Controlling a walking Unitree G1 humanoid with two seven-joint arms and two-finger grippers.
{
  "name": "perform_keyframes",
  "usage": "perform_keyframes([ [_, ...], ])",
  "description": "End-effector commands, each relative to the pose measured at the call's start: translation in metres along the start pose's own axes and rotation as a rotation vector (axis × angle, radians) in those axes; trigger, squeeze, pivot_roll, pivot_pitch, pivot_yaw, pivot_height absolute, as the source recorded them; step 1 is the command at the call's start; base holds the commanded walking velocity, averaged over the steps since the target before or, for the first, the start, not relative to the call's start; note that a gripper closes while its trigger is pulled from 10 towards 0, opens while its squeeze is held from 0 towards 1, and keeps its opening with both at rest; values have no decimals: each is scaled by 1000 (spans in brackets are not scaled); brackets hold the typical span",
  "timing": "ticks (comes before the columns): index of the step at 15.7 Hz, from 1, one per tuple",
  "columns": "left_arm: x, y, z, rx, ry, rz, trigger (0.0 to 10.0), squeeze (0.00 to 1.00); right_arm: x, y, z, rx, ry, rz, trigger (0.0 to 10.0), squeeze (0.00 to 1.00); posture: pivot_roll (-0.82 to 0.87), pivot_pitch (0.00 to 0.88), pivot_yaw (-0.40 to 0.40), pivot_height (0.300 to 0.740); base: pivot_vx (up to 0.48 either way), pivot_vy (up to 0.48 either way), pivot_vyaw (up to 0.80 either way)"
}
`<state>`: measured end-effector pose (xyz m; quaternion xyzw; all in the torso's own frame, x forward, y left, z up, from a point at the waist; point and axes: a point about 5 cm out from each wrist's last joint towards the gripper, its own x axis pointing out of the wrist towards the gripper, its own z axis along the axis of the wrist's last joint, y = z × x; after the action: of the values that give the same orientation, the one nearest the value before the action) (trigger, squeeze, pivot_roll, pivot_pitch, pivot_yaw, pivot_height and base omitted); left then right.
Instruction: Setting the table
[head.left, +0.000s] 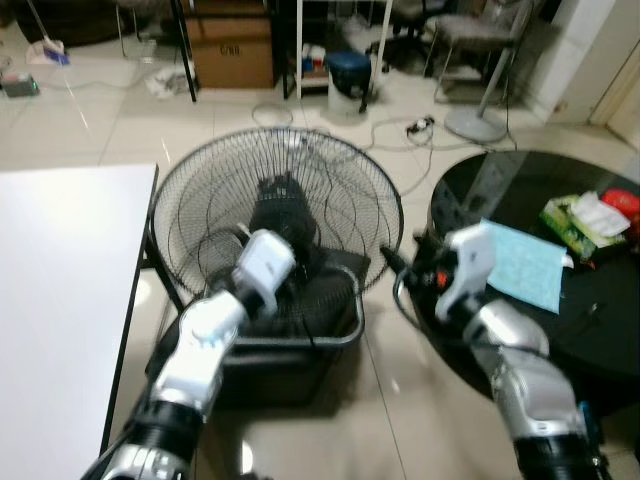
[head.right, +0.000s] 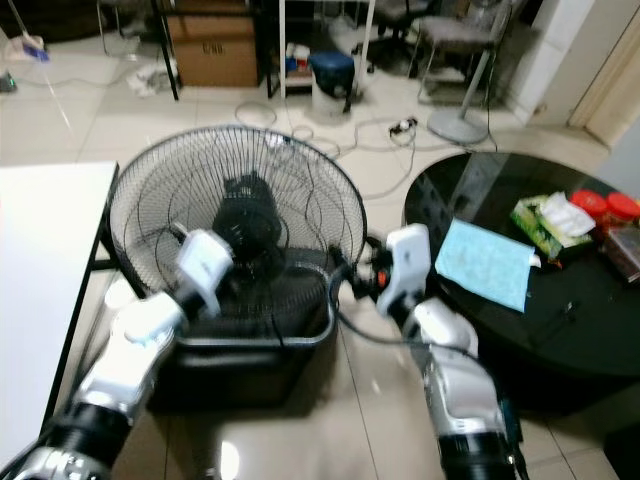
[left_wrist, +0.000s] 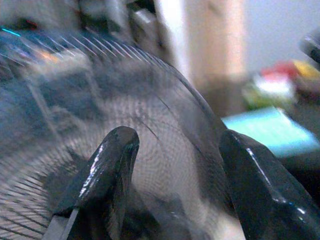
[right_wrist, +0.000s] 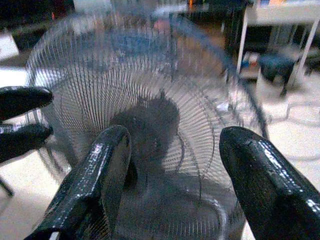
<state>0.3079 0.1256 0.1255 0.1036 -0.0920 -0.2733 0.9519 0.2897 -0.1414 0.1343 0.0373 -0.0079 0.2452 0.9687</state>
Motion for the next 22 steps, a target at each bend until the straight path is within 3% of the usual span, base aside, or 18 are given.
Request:
perform_keyframes([
  [1, 0, 16, 19, -26, -53, 107, 10000, 0, 5, 1, 24, -21, -67, -32, 10000, 0, -25, 0, -12, 740, 0, 0, 0],
  [3, -3, 37, 45, -12, -103, 238, 10000, 0, 12, 6, 48, -89, -124, -50, 10000, 0, -22, 0, -14, 740, 0, 0, 0],
  [4, -4, 40, 50, 12, -109, 251, 10000, 0, 13, 8, 52, -100, -131, -46, 10000, 0, -22, 0, -14, 740, 0, 0, 0],
  [6, -9, 55, 84, 143, -195, 357, 10000, 0, 14, 16, 69, -187, -197, -43, 10000, 0, -9, 0, -25, 740, 0, 0, 0],
  [8, -11, 69, 102, 183, -228, 466, 10000, 0, 14, 18, 85, -153, -318, -73, 10000, 0, -6, 0, -26, 740, 0, 0, 0],
  [9, -14, 78, 95, 231, -106, 611, 10000, 0, 16, 12, 81, -98, -284, -157, 10000, 0, -15, 0, -25, 740, 0, 0, 0],
  [10, -16, 79, 87, 204, -47, 629, 10000, 0, 16, 10, 77, -63, -248, -184, 10000, 0, -15, 0, -25, 740, 0, 0, 0],
  [11, -20, 77, 71, 86, 27, 605, 10000, 0, 15, 6, 64, -7, -166, -227, 10000, 0, -24, 0, -14, 740, 0, 0, 0],
  [12, -31, 77, 59, -19, 48, 693, 10000, 0, 10, 6, 57, -40, -128, -238, 10000, 0, -37, 0, -12, 740, 0, 0, 0],
  [13, -43, 64, 43, -15, 107, 700, 10000, 0, 3, 3, 45, -70, -80, -259, 10000, 0, -42, 0, -17, 740, 0, 0, 0],
  [15, -42, 43, 39, 15, 142, 613, 10000, 0, 0, -1, 33, -129, -15, -289, 10000, 0, -56, 0, -8, 740, 0, 0, 0],
  [19, -36, 34, 37, 72, 169, 508, 10000, 0, -3, 2, 1, -53, 91, -269, 10000, 0, -4, 0, -23, 740, 0, -281, 0],
  [22, -38, 34, 34, 79, 189, 507, 10000, 0, -1, 3, 2, -57, 88, -267, 10000, 0, -16, 0, -25, 740, 0, -480, 0],
])
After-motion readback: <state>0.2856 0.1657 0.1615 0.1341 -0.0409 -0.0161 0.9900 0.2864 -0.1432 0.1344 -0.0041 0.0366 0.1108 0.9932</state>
